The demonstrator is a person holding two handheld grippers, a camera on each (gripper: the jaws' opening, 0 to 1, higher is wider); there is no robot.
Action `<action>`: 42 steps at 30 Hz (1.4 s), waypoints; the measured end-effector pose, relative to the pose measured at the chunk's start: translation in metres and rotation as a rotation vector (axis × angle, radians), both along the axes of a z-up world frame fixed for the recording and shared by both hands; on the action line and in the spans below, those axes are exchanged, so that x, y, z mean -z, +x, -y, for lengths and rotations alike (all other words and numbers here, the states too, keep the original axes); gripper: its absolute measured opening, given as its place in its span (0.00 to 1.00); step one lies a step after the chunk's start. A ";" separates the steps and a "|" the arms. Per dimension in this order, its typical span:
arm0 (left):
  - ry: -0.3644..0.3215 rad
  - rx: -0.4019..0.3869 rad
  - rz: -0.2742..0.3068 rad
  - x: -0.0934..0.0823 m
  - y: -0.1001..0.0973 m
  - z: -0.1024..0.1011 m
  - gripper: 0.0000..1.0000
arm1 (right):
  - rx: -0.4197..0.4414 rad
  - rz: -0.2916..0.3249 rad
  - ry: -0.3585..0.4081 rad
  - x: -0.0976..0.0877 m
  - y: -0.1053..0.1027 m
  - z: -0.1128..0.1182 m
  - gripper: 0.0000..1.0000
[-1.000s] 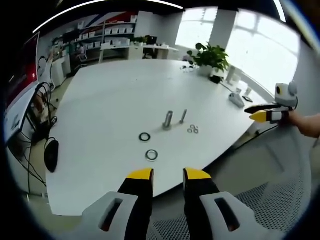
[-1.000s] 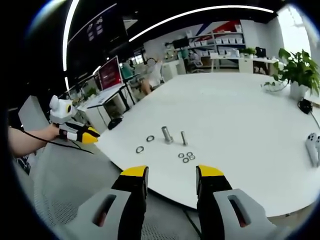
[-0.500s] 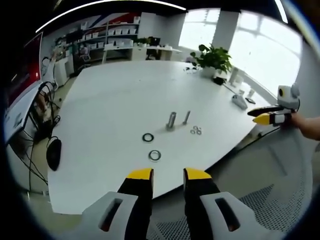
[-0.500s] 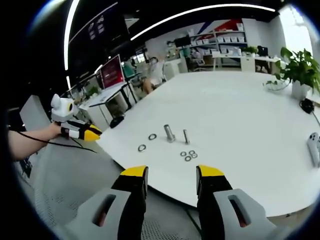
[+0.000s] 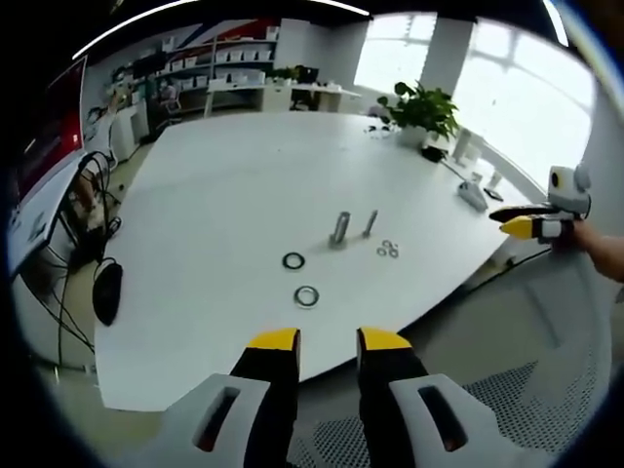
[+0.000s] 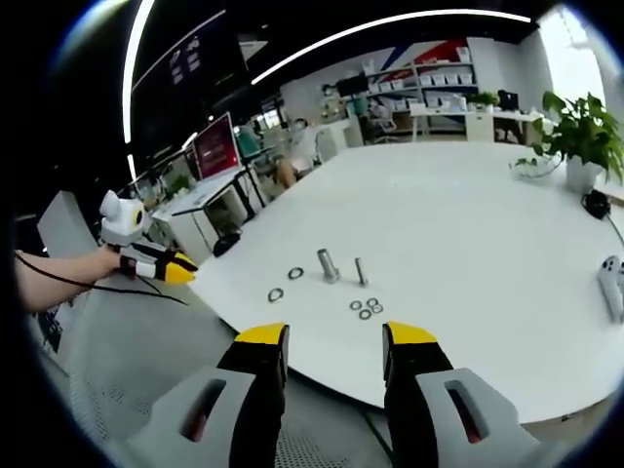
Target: Place the washer onto the threaded stud by aligning its center hole with the stud, sliding it down to the base, and recovering from edge contact or off-axis alignment until the washer reaches the visible bottom stop.
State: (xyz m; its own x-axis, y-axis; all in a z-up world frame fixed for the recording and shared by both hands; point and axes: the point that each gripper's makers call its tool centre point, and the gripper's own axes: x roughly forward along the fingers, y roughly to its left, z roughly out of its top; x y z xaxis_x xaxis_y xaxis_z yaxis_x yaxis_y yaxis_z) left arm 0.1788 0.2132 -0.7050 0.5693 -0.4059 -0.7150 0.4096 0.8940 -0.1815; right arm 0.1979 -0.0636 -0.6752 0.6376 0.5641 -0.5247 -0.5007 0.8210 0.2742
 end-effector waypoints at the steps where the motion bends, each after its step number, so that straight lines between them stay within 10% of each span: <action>1: 0.003 0.001 -0.005 0.001 -0.001 0.000 0.20 | 0.003 0.002 0.002 0.000 0.001 0.000 0.40; 29: -0.006 0.002 -0.005 0.000 0.001 0.000 0.23 | -0.012 -0.024 -0.001 0.004 -0.003 -0.002 0.40; 42: 0.059 0.054 -0.170 0.023 -0.010 0.001 0.29 | -0.010 -0.022 0.009 0.003 -0.003 -0.003 0.40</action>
State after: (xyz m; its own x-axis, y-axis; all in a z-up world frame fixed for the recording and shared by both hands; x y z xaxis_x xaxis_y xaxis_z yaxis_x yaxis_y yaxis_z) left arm 0.1691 0.2124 -0.7276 0.4167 -0.3868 -0.8226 0.4248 0.8829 -0.2000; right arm 0.1950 -0.0610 -0.6780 0.6202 0.5749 -0.5336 -0.5025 0.8136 0.2926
